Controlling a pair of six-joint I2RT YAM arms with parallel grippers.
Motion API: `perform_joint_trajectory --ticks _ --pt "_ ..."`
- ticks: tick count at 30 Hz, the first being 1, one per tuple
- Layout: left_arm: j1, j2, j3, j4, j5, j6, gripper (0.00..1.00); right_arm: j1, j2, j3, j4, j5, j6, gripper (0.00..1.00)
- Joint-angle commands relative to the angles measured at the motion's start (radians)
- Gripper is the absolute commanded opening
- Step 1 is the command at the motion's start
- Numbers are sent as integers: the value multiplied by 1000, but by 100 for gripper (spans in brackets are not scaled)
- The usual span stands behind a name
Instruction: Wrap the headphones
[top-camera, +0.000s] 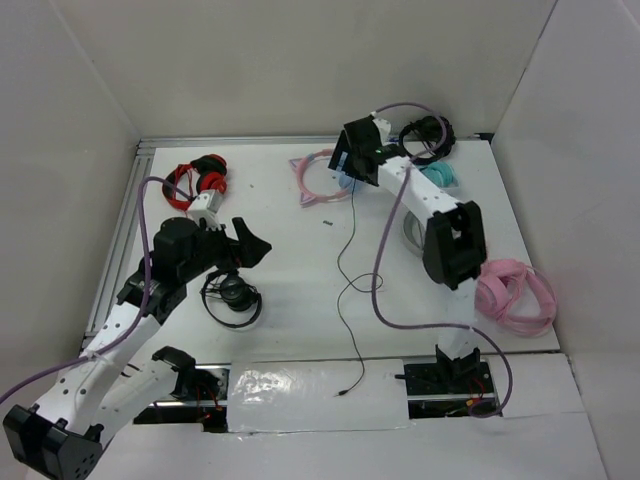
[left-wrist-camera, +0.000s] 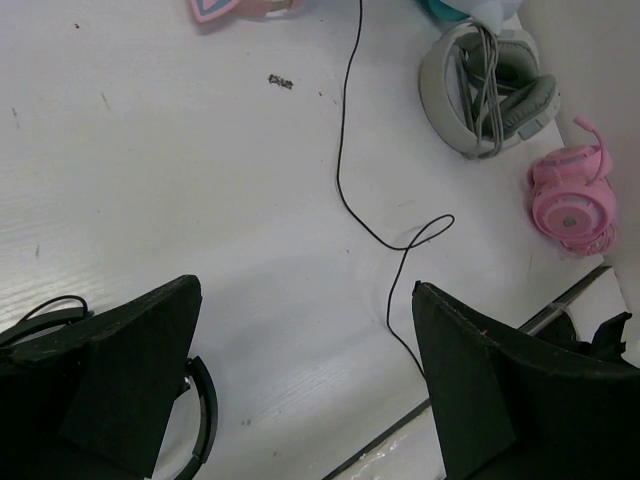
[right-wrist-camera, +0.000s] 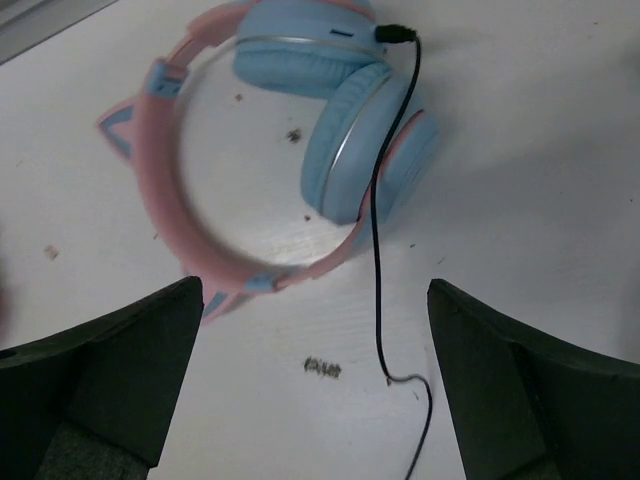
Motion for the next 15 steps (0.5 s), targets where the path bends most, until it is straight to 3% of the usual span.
perform_joint_trajectory --ticks 1,4,9,15 --pt "17 -8 -3 22 -16 -14 99 8 133 258 -202 132 82 100" --pt "37 -5 -14 30 -11 -15 99 -6 228 357 -270 154 76 100" --pt "63 19 -14 38 7 -15 99 -22 310 362 -236 111 73 100" --pt "85 53 -2 34 41 -8 99 -50 448 484 -243 42 62 100"
